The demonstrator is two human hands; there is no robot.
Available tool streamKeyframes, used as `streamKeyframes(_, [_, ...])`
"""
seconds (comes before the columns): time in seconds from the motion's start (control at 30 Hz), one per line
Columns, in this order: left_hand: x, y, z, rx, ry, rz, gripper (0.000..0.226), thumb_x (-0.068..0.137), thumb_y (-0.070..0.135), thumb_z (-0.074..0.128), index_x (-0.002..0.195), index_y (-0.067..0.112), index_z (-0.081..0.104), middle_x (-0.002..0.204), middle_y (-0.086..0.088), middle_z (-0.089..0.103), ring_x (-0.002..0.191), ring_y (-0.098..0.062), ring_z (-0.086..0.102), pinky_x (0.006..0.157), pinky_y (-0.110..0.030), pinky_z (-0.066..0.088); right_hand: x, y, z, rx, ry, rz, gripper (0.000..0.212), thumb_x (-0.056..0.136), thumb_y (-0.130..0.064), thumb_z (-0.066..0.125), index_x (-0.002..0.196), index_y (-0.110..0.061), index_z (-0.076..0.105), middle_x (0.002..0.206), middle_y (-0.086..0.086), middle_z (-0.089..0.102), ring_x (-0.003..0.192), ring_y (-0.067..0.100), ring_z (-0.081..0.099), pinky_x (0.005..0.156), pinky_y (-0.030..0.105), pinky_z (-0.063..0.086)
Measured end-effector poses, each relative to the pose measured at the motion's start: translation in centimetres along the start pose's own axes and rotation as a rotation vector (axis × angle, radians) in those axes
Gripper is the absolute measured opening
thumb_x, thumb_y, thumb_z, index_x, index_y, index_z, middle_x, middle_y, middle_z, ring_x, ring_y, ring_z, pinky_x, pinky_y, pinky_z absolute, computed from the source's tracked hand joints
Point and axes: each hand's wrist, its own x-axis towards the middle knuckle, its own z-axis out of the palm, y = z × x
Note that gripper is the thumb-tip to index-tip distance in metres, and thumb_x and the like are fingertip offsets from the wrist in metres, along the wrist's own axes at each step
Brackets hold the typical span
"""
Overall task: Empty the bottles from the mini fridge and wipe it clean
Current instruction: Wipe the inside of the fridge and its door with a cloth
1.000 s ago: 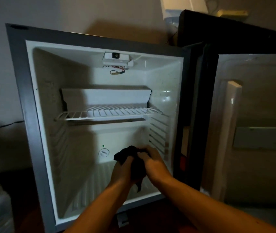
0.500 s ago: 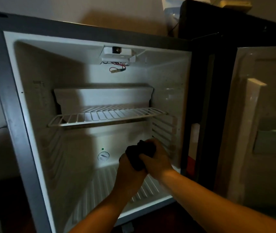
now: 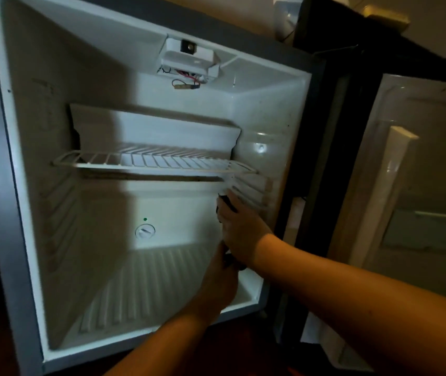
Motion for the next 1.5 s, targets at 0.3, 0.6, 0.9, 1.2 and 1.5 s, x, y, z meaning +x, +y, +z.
streamKeyframes(0.3, [-1.5,-0.5,3.5,0.042,0.125,0.185,0.030,0.101,0.022,0.044,0.130,0.026,0.042,0.114,0.013,0.047,0.093,0.014,0.046,0.076,-0.003,0.037,-4.4,0.9,-0.1,0.059,0.308,0.004,0.022,0.090,-0.022,0.047,0.087,-0.012,0.066,0.105,0.011,0.059,0.101,0.030,0.055,0.085,0.039,0.046])
streamKeyframes(0.6, [-1.0,-1.5,3.4,0.312,0.085,0.228,0.066,0.088,0.035,0.050,0.138,-0.006,0.039,0.139,-0.022,0.044,0.125,-0.032,0.045,0.100,-0.034,0.041,-5.9,0.3,-0.5,0.193,0.029,-0.071,0.049,0.098,-0.029,0.046,0.140,-0.007,0.034,0.140,0.026,0.036,0.127,0.046,0.038,0.106,0.058,0.030])
streamKeyframes(0.9, [4.3,-2.7,2.4,0.081,0.215,0.117,0.054,0.087,0.036,0.045,0.136,0.012,0.045,0.133,-0.008,0.052,0.122,-0.009,0.050,0.098,-0.028,0.043,-1.8,1.1,0.3,0.153,0.347,-0.047,0.034,0.099,-0.025,0.036,0.121,-0.012,0.059,0.133,0.019,0.051,0.124,0.040,0.045,0.104,0.050,0.035])
streamKeyframes(1.2, [5.0,-2.4,1.5,0.247,0.022,0.084,0.047,0.096,0.021,0.040,0.132,-0.010,0.044,0.127,-0.027,0.051,0.112,-0.030,0.054,0.096,-0.033,0.045,1.5,-0.7,1.4,0.110,0.205,-0.087,0.030,0.103,-0.024,0.038,0.124,-0.008,0.051,0.128,0.018,0.048,0.117,0.036,0.044,0.100,0.047,0.035])
streamKeyframes(1.5, [10.7,-3.7,0.0,0.336,0.222,0.000,0.069,0.094,0.032,0.058,0.151,0.015,0.022,0.156,-0.011,0.023,0.143,-0.027,0.021,0.114,-0.040,0.026,8.4,-2.2,1.0,0.027,-0.170,0.076,0.053,0.103,-0.035,0.039,0.150,-0.015,0.025,0.156,0.016,0.019,0.144,0.038,0.011,0.116,0.054,0.009])
